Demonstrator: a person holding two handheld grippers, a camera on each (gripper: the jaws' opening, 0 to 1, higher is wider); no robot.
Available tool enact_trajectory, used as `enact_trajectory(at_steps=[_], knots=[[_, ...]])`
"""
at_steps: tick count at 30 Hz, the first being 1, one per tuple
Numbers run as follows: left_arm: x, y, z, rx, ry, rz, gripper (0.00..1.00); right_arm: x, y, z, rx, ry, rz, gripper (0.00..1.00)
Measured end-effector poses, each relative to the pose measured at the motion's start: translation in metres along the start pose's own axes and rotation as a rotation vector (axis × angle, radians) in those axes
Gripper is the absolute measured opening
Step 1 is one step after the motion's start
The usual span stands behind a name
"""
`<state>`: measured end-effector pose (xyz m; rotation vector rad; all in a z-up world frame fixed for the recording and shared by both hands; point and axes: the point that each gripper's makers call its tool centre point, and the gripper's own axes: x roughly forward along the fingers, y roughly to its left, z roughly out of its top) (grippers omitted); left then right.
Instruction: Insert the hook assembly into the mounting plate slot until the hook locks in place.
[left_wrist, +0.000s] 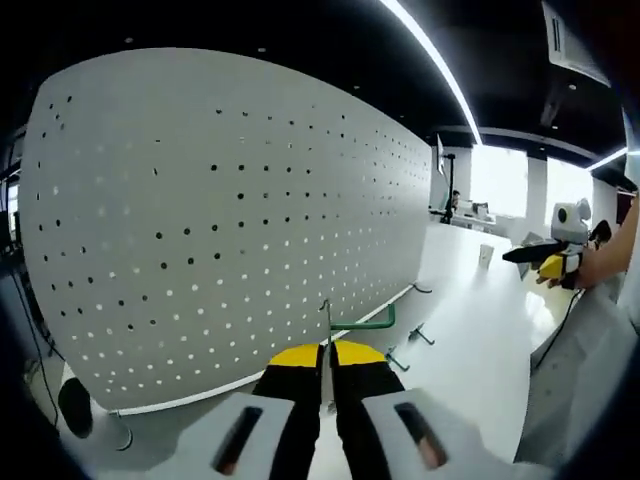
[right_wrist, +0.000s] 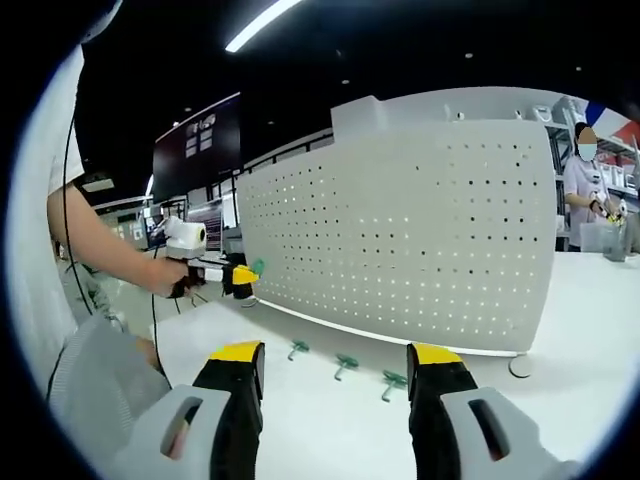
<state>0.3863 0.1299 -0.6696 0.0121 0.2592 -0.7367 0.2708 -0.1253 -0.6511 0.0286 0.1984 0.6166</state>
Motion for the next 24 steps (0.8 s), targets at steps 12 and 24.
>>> enact_trajectory(at_steps=[12, 24], knots=[[-0.006, -0.03, 0.039, -0.04, -0.147, -0.016, 0.03, 0.001, 0.006, 0.0, -0.012, 0.002, 0.022, 0.56], [-0.014, -0.044, 0.061, -0.056, -0.236, 0.002, 0.03, 0.002, 0.011, 0.002, -0.027, 0.002, 0.036, 0.56]])
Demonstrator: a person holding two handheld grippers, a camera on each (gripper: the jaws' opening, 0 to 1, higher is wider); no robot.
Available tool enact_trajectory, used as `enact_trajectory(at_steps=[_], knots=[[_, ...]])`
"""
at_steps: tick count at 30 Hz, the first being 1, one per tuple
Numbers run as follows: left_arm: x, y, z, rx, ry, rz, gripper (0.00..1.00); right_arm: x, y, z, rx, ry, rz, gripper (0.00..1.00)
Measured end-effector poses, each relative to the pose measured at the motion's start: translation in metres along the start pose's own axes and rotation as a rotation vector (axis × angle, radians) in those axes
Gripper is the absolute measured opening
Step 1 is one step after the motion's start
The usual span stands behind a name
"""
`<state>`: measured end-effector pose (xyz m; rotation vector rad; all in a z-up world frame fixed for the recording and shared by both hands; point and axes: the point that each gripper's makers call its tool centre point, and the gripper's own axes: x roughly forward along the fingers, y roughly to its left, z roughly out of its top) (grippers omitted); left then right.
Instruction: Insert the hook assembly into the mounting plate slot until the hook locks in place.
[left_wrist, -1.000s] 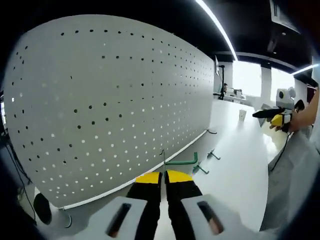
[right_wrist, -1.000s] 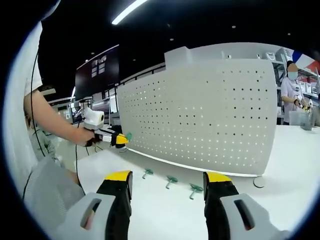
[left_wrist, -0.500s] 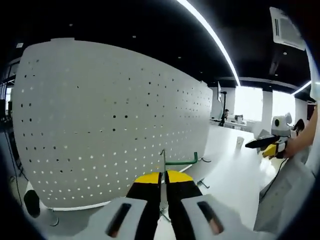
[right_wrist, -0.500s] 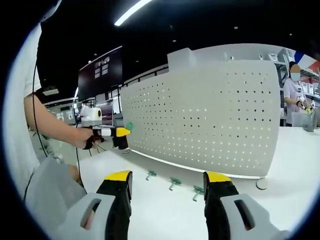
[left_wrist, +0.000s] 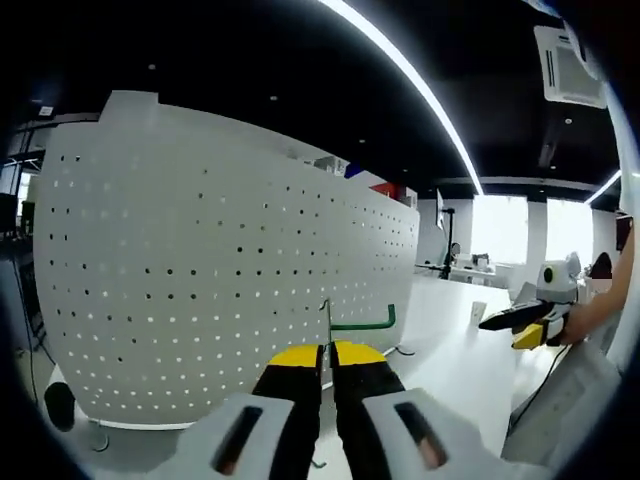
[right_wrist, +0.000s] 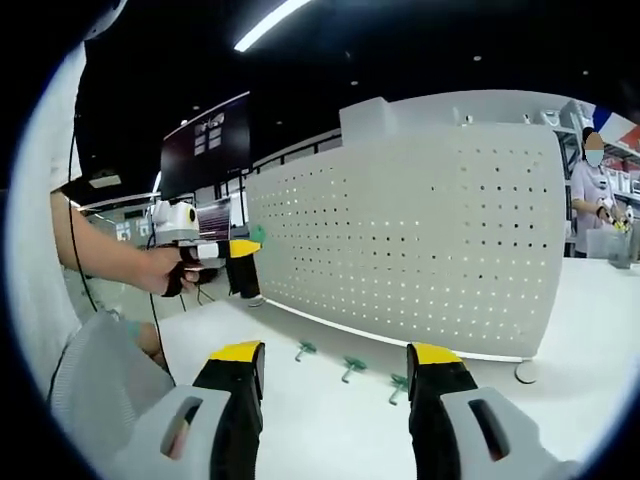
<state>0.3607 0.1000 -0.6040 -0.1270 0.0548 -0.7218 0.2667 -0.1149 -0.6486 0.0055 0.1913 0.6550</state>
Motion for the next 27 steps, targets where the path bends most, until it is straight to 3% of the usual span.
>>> enact_trajectory(at_steps=[5, 12, 27], knots=[[0.0, -0.001, 0.002, 0.001, -0.009, 0.006, 0.03, 0.0, -0.001, 0.0, 0.003, -0.002, 0.0, 0.56], [-0.006, -0.006, 0.017, -0.018, -0.07, 0.029, 0.03, 0.0, 0.001, 0.001, -0.007, -0.003, 0.005, 0.56], [-0.004, -0.014, 0.011, -0.011, -0.043, 0.019, 0.03, -0.001, 0.005, 0.012, -0.009, -0.029, 0.016, 0.56]])
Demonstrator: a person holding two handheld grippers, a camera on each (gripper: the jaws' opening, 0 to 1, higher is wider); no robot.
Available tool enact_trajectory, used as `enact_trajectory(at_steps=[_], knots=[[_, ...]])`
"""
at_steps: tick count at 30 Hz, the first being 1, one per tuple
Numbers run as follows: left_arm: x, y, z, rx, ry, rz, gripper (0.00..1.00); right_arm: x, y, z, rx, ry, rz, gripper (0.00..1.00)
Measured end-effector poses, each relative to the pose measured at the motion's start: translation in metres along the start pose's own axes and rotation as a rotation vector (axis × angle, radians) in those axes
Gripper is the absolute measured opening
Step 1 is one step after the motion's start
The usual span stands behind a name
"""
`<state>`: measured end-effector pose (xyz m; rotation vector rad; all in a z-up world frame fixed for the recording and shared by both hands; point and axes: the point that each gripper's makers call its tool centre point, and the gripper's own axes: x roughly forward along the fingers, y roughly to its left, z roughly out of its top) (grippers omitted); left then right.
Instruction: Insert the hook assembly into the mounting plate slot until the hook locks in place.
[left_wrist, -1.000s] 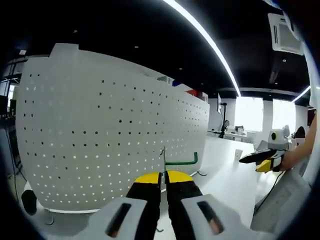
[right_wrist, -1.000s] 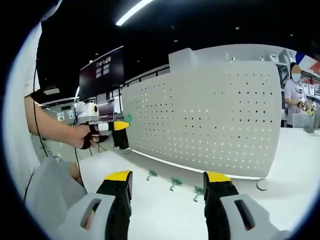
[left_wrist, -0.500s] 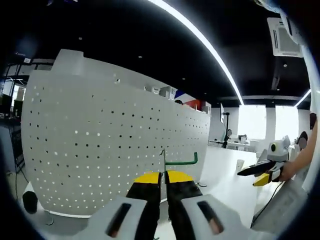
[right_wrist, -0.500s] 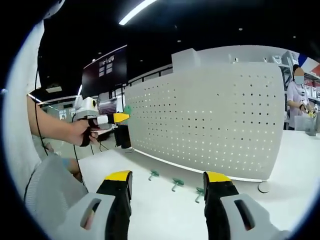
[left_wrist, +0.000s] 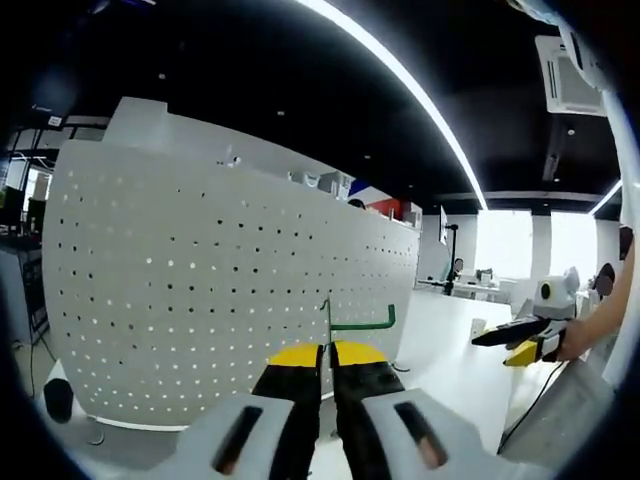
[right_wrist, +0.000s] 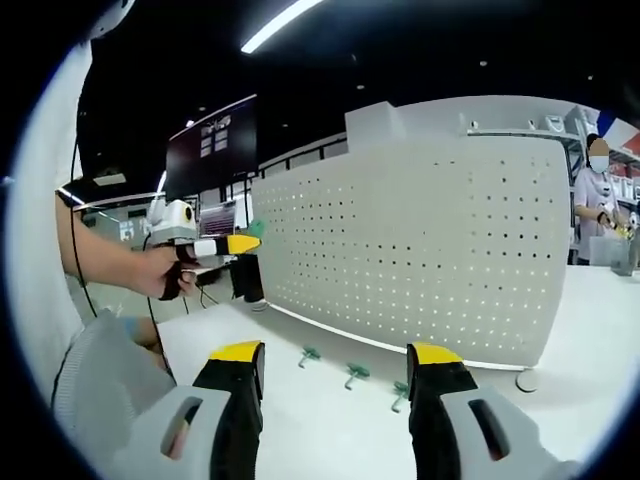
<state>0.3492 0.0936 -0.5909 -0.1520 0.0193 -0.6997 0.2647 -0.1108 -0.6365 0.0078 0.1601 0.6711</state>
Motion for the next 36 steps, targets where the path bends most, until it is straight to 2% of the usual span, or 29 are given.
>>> enact_trajectory(at_steps=[4, 7, 9, 18, 27, 30, 36], knots=[[0.0, -0.001, -0.002, 0.001, 0.006, 0.001, 0.03, 0.002, 0.006, 0.014, 0.079, -0.057, 0.032, 0.54], [0.0, -0.005, -0.002, 0.008, 0.013, -0.002, 0.03, 0.001, 0.011, 0.029, 0.195, -0.116, 0.076, 0.49], [0.0, -0.005, -0.002, 0.007, 0.014, -0.003, 0.03, 0.003, 0.014, 0.033, 0.218, -0.129, 0.097, 0.49], [0.002, -0.013, -0.003, 0.009, 0.022, -0.007, 0.03, 0.009, 0.021, 0.036, 0.218, -0.131, 0.11, 0.48], [0.007, -0.03, -0.006, 0.006, 0.037, -0.027, 0.03, 0.02, 0.029, 0.042, 0.205, -0.14, 0.123, 0.45], [0.009, -0.038, -0.008, 0.007, 0.042, -0.04, 0.03, 0.026, 0.036, 0.045, 0.202, -0.145, 0.135, 0.44], [0.011, -0.04, -0.011, 0.003, 0.044, -0.058, 0.03, 0.041, 0.044, 0.054, 0.208, -0.16, 0.143, 0.42]])
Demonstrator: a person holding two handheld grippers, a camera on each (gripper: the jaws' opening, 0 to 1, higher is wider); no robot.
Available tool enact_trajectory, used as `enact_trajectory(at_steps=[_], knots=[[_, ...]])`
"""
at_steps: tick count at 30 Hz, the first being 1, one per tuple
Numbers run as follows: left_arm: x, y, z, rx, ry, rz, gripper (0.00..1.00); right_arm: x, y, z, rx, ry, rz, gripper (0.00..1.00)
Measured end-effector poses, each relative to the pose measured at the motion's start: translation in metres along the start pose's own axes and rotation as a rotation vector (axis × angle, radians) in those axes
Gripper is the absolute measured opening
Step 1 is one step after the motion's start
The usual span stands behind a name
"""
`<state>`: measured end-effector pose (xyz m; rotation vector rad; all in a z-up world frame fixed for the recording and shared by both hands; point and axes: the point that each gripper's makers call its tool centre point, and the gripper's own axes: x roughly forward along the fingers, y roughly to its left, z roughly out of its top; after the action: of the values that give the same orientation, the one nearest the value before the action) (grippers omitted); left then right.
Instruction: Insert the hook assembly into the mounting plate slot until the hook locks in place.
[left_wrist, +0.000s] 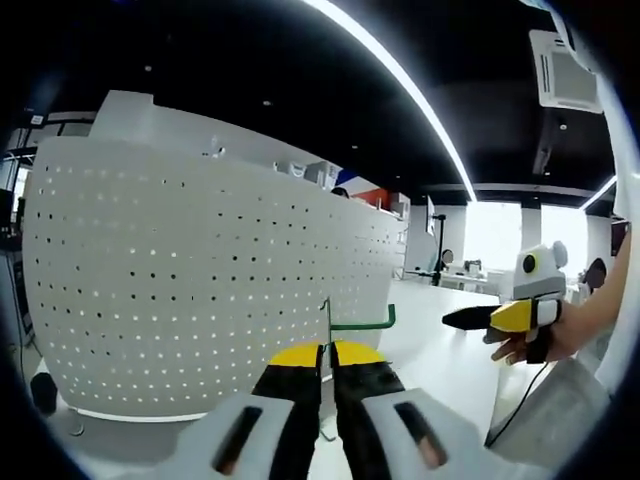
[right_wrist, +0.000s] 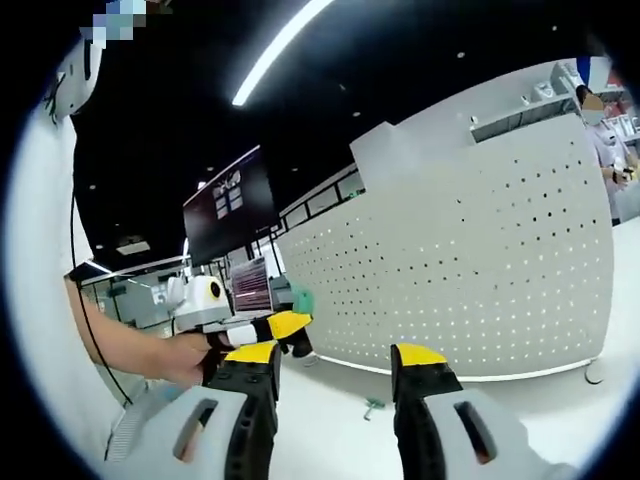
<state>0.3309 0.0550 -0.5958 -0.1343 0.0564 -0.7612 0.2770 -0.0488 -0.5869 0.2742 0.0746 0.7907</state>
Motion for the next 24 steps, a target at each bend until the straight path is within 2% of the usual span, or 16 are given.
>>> enact_trajectory(at_steps=[12, 18, 24], knots=[[0.004, -0.003, 0.002, 0.012, -0.004, -0.015, 0.03, 0.029, 0.01, 0.003, -0.007, -0.003, 0.036, 0.39], [0.006, -0.006, 0.001, 0.011, -0.002, -0.021, 0.03, 0.041, 0.014, 0.005, -0.019, -0.002, 0.047, 0.31], [0.007, -0.008, 0.001, 0.013, -0.003, -0.026, 0.03, 0.052, 0.018, 0.007, -0.015, -0.005, 0.065, 0.28]])
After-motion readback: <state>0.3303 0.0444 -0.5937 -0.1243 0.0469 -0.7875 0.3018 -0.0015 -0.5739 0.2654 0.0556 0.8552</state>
